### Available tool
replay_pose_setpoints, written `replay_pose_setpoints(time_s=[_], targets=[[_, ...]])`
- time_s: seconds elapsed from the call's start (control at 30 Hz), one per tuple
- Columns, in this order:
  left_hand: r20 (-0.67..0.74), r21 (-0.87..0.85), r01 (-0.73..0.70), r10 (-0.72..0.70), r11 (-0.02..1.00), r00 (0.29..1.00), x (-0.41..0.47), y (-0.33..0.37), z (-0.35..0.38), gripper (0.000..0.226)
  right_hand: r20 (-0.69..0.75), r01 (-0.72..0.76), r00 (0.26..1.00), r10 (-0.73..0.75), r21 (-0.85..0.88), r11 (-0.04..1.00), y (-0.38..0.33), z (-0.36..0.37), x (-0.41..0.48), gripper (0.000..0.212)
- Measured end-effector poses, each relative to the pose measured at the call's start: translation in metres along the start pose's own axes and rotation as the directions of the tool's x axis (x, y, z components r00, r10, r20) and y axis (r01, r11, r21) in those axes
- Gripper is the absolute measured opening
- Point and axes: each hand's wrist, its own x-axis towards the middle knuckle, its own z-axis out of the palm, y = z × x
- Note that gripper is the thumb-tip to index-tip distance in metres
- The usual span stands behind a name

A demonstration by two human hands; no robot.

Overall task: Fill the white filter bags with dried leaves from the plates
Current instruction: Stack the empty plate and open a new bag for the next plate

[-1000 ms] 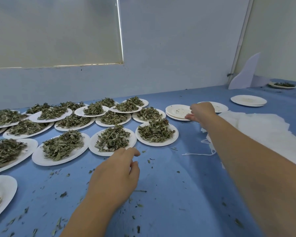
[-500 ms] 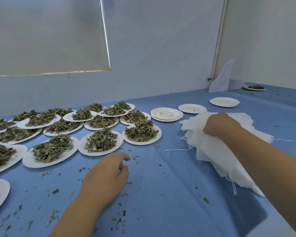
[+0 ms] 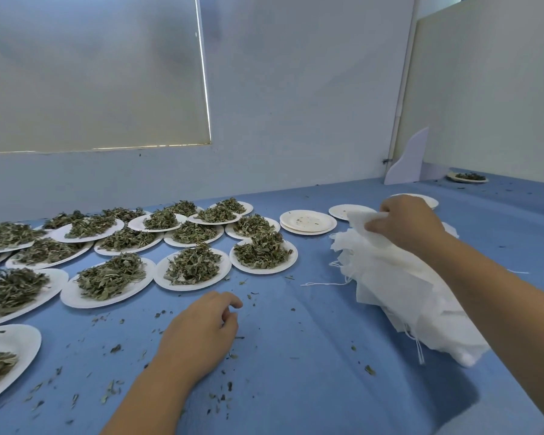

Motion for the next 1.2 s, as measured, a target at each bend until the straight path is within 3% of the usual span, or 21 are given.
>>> replay_pose_setpoints(time_s=[0.1, 0.17, 0.23, 0.37, 0.47, 0.53, 0.6, 0.7, 0.93, 1.1, 1.2], targets=[[-0.032, -0.044, -0.014, 0.012, 0.999, 0.999, -0.001, 0.000, 0.001, 0.022, -0.024, 0.163, 0.987, -0.161, 0.193, 0.968, -0.023, -0.017, -0.016, 0.037], [-0.079, -0.114, -0.021, 0.012, 0.993, 0.997, -0.001, 0.001, 0.001, 0.023, -0.001, 0.218, 0.971, -0.239, 0.412, 0.884, -0.043, -0.026, -0.031, 0.039], [-0.141, -0.204, -0.034, 0.005, 0.978, 0.990, -0.003, 0.004, -0.002, 0.023, 0.046, 0.214, 0.953, -0.299, 0.594, 0.775, -0.065, -0.031, -0.049, 0.039], [-0.252, -0.470, 0.012, -0.148, 0.882, 0.956, -0.012, 0.012, -0.018, 0.024, 0.177, 0.166, 0.885, -0.430, 0.744, 0.648, -0.104, -0.026, -0.079, 0.033], [-0.258, -0.540, -0.027, -0.135, 0.841, 0.957, -0.026, 0.013, -0.038, 0.048, 0.263, 0.075, 0.792, -0.551, 0.854, 0.515, -0.128, -0.010, -0.097, 0.031], [-0.251, -0.529, -0.057, -0.093, 0.847, 0.963, -0.038, 0.012, -0.057, 0.069, 0.281, 0.050, 0.758, -0.589, 0.875, 0.481, -0.143, 0.001, -0.109, 0.033], [-0.294, -0.397, -0.100, -0.023, 0.912, 0.956, -0.050, 0.006, -0.078, 0.089, 0.287, 0.060, 0.723, -0.629, 0.880, 0.471, -0.155, 0.012, -0.117, 0.037], [-0.345, -0.293, -0.134, 0.026, 0.947, 0.938, -0.069, -0.003, -0.105, 0.099, 0.318, -0.007, 0.685, -0.655, 0.902, 0.432, -0.170, 0.022, -0.126, 0.032], [-0.331, -0.035, -0.158, 0.138, 0.987, 0.933, -0.097, -0.012, -0.129, 0.044, 0.374, -0.082, 0.626, -0.685, 0.904, 0.419, -0.193, 0.039, -0.148, 0.060], [-0.304, -0.022, -0.125, 0.112, 0.992, 0.946, -0.103, -0.019, -0.124, 0.017, 0.383, 0.088, 0.668, -0.638, 0.811, 0.579, -0.192, 0.052, -0.157, 0.069], [-0.283, -0.087, -0.041, 0.015, 0.995, 0.959, -0.102, -0.021, -0.119, 0.014, 0.354, 0.120, 0.694, -0.627, 0.801, 0.586, -0.183, 0.063, -0.159, 0.060]])
